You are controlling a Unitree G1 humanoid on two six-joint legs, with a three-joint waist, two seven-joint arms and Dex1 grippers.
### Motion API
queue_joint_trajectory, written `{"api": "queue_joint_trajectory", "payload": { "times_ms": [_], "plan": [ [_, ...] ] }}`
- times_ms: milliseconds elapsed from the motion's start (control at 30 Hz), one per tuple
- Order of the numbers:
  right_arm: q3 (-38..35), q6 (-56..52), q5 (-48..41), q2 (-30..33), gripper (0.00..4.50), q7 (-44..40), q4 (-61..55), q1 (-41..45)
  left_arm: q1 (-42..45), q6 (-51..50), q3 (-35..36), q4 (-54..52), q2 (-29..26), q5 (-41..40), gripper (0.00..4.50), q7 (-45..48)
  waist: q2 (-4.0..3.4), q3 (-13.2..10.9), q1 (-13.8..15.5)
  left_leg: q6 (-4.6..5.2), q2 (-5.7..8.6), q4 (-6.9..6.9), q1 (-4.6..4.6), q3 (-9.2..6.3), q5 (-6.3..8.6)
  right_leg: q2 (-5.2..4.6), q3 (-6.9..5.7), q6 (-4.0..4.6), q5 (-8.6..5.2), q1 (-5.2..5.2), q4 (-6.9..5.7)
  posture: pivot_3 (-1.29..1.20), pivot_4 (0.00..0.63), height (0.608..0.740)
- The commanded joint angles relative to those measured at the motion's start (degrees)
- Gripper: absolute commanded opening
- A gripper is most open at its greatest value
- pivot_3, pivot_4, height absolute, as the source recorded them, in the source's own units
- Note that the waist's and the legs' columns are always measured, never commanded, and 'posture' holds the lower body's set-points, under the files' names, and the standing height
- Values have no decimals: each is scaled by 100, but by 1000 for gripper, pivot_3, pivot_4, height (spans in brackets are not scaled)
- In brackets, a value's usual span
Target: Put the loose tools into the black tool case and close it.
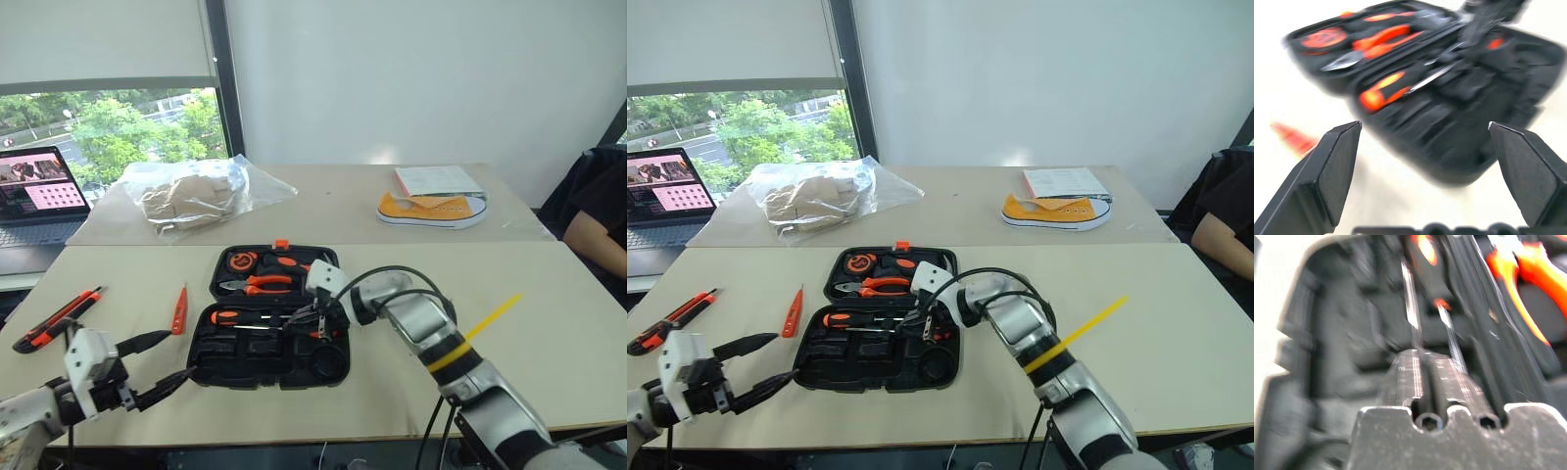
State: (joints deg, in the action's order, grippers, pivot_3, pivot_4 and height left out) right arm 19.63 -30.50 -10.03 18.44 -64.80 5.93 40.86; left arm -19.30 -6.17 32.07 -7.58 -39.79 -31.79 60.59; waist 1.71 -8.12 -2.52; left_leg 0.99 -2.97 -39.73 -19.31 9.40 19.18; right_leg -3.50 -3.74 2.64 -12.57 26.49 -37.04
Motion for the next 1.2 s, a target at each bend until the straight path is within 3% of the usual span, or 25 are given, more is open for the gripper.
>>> {"api": "queue_joint_trajectory", "payload": {
  "times_ms": [33,267,333,467,600,767,967,1167,1200],
  "plan": [
    [-862,882,-720,428,2203,-456,-873,-686,-394,102,802,249,262,-68,4500,-498,1,1,37,3,3,1,0,0,2,0,-3,-1,-1,-2,5,0,150,740],
    [-2319,2874,-1571,486,4481,-699,-803,-2130,-983,-164,1594,454,838,-236,4500,-1281,9,1,139,17,4,-4,11,-3,11,0,-4,-5,-1,-23,16,0,150,740],
    [-2581,2997,-1616,537,4481,-500,-689,-2397,-1024,-471,1644,343,890,-393,4500,-1502,10,0,161,20,4,-4,14,-3,12,1,0,-5,-1,-24,15,0,150,740],
    [-2858,3011,-1973,559,4481,-443,-841,-2667,-848,-2086,1411,-426,598,-1091,4500,-2268,15,0,188,22,5,-5,20,-12,13,-3,5,-5,0,-32,6,0,150,740],
    [-2778,3000,-1976,469,4481,-48,-1152,-2414,198,-3278,1144,-747,134,-1471,4500,-3276,18,-2,212,13,7,-8,21,-23,-1,-3,12,3,12,-33,-3,0,150,740],
    [-2469,2681,-2013,556,4481,18,-1425,-2123,1931,-4871,88,-603,-380,-1272,4500,-4463,18,-1,193,-11,8,-3,23,-42,-33,7,17,22,35,-38,-8,0,150,740],
    [-2189,2419,-2074,670,4481,-72,-1602,-1991,3379,-5445,-988,92,-184,-735,4500,-4992,19,-1,160,-17,7,-1,23,-37,-37,12,6,25,37,-32,-8,0,150,740],
    [-2107,2289,-2122,752,4481,0,-1747,-1963,3952,-5382,-1591,581,173,-295,4500,-4979,19,-2,186,-16,13,0,13,-30,-37,14,-6,21,34,-25,2,0,150,740],
    [-2100,2280,-2124,762,4497,22,-1776,-1977,4023,-5426,-1724,646,245,-248,4236,-4931,19,-2,192,-16,14,-1,13,-31,-37,13,-7,21,34,-25,1,0,150,740]
  ]
}}
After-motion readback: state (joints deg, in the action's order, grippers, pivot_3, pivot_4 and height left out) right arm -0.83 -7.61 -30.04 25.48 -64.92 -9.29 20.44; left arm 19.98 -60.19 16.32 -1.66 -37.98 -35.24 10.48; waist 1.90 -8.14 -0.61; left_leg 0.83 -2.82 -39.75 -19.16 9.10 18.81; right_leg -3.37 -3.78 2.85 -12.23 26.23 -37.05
